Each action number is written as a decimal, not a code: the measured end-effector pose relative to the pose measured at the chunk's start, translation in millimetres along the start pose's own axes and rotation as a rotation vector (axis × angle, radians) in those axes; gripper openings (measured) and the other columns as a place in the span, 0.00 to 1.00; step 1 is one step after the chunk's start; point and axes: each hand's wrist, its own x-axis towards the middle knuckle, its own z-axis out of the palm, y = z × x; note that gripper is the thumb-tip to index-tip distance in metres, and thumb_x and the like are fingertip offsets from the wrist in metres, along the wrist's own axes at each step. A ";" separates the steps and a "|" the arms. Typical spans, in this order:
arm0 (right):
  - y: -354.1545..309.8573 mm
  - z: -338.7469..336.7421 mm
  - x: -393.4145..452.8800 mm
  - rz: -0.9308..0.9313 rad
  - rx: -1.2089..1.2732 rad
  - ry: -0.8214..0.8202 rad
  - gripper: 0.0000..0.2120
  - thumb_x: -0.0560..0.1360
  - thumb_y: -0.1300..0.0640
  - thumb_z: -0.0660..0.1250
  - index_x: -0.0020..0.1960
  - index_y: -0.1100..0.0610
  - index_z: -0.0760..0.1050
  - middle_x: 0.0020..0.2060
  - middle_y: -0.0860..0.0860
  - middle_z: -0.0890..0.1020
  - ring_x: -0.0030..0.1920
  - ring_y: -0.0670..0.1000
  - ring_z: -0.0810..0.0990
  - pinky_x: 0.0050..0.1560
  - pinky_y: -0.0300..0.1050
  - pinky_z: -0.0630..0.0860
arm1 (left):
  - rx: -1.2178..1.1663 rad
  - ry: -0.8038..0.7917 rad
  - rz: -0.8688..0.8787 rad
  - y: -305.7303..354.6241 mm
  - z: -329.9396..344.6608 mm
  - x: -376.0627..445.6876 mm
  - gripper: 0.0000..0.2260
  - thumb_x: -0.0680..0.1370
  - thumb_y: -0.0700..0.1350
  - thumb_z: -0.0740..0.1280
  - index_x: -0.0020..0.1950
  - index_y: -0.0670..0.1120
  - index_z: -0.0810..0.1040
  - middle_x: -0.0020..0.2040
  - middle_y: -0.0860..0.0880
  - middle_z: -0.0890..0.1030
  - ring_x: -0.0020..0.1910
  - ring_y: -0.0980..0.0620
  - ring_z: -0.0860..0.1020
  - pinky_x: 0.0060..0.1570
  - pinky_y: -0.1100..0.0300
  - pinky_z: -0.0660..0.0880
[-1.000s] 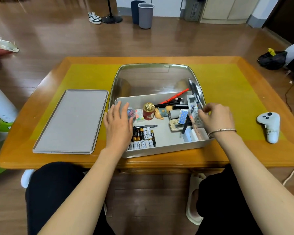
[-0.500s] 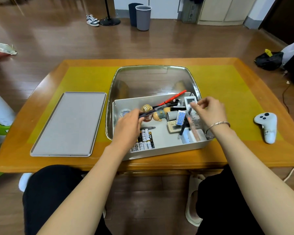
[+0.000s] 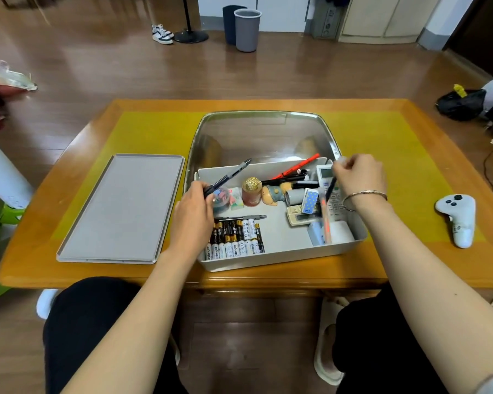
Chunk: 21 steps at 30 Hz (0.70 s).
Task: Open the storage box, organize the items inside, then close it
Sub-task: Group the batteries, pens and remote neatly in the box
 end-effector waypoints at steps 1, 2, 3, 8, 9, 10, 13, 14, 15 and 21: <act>-2.3 -4.8 0.0 -0.031 -0.002 0.065 0.15 0.74 0.52 0.59 0.31 0.57 0.68 0.34 0.64 0.76 0.38 0.66 0.73 0.35 0.47 0.63 | -0.005 0.005 -0.002 -0.6 -0.4 0.1 0.06 0.81 0.44 0.60 0.57 0.46 0.69 0.53 0.46 0.78 0.46 0.54 0.71 0.40 0.59 0.68; -4.8 -9.8 -0.8 -0.067 -0.007 0.120 0.13 0.75 0.51 0.58 0.36 0.57 0.72 0.38 0.64 0.79 0.41 0.66 0.76 0.36 0.48 0.65 | -0.006 0.010 -0.001 -0.9 -0.6 0.3 0.06 0.81 0.44 0.61 0.57 0.46 0.69 0.53 0.46 0.78 0.46 0.55 0.71 0.40 0.59 0.68; -7.5 -14.1 -1.7 -0.106 -0.005 0.163 0.13 0.76 0.50 0.58 0.41 0.56 0.75 0.42 0.62 0.81 0.44 0.66 0.77 0.37 0.50 0.67 | -0.005 0.013 0.000 -1.0 -0.6 0.5 0.06 0.80 0.44 0.61 0.57 0.46 0.69 0.53 0.47 0.78 0.46 0.55 0.70 0.41 0.59 0.68; -31.6 -23.3 -18.9 -0.431 0.195 0.217 0.11 0.80 0.53 0.56 0.53 0.56 0.74 0.46 0.54 0.80 0.45 0.55 0.76 0.40 0.42 0.64 | 0.050 -0.027 0.027 -2.1 -0.1 1.1 0.06 0.80 0.44 0.62 0.56 0.47 0.72 0.53 0.48 0.78 0.49 0.52 0.72 0.46 0.57 0.71; -37.5 -20.0 -24.3 -0.483 0.222 0.171 0.11 0.81 0.53 0.55 0.54 0.56 0.74 0.46 0.54 0.78 0.44 0.53 0.74 0.39 0.40 0.61 | 0.065 -0.041 0.048 -2.5 0.1 0.5 0.06 0.80 0.44 0.61 0.57 0.47 0.72 0.53 0.48 0.78 0.50 0.52 0.72 0.47 0.56 0.71; -42.5 -14.9 -30.0 -0.516 0.236 0.106 0.12 0.81 0.53 0.55 0.55 0.56 0.74 0.45 0.53 0.76 0.43 0.52 0.73 0.39 0.39 0.60 | 0.077 -0.051 0.072 -2.8 0.5 -0.4 0.07 0.80 0.43 0.61 0.57 0.47 0.73 0.53 0.48 0.78 0.50 0.51 0.72 0.48 0.56 0.70; -51.3 6.9 -48.6 -0.558 0.186 -0.123 0.11 0.79 0.50 0.60 0.53 0.56 0.75 0.42 0.52 0.70 0.41 0.51 0.70 0.40 0.40 0.62 | 0.091 -0.069 0.117 -3.2 2.2 -4.1 0.10 0.81 0.42 0.60 0.62 0.48 0.73 0.54 0.49 0.77 0.51 0.54 0.69 0.50 0.59 0.65; -53.4 13.4 -53.9 -0.568 0.153 -0.196 0.11 0.77 0.48 0.63 0.51 0.56 0.75 0.42 0.52 0.70 0.40 0.51 0.70 0.41 0.41 0.63 | 0.089 -0.076 0.125 -3.4 3.0 -5.2 0.11 0.81 0.42 0.60 0.63 0.49 0.74 0.55 0.49 0.77 0.51 0.55 0.67 0.51 0.59 0.63; -55.6 19.2 -58.3 -0.585 0.116 -0.266 0.12 0.75 0.47 0.66 0.50 0.56 0.76 0.43 0.52 0.70 0.41 0.51 0.70 0.41 0.42 0.66 | 0.087 -0.084 0.132 -3.5 3.6 -6.2 0.11 0.81 0.43 0.59 0.63 0.49 0.74 0.55 0.49 0.77 0.50 0.56 0.66 0.51 0.60 0.62; -65.0 39.6 -67.2 -0.742 -0.139 -0.467 0.09 0.74 0.50 0.68 0.47 0.55 0.79 0.45 0.53 0.81 0.49 0.56 0.78 0.48 0.50 0.75 | 0.016 -0.098 0.155 -3.2 3.0 -9.6 0.11 0.81 0.43 0.58 0.61 0.50 0.75 0.54 0.50 0.78 0.49 0.57 0.63 0.48 0.61 0.59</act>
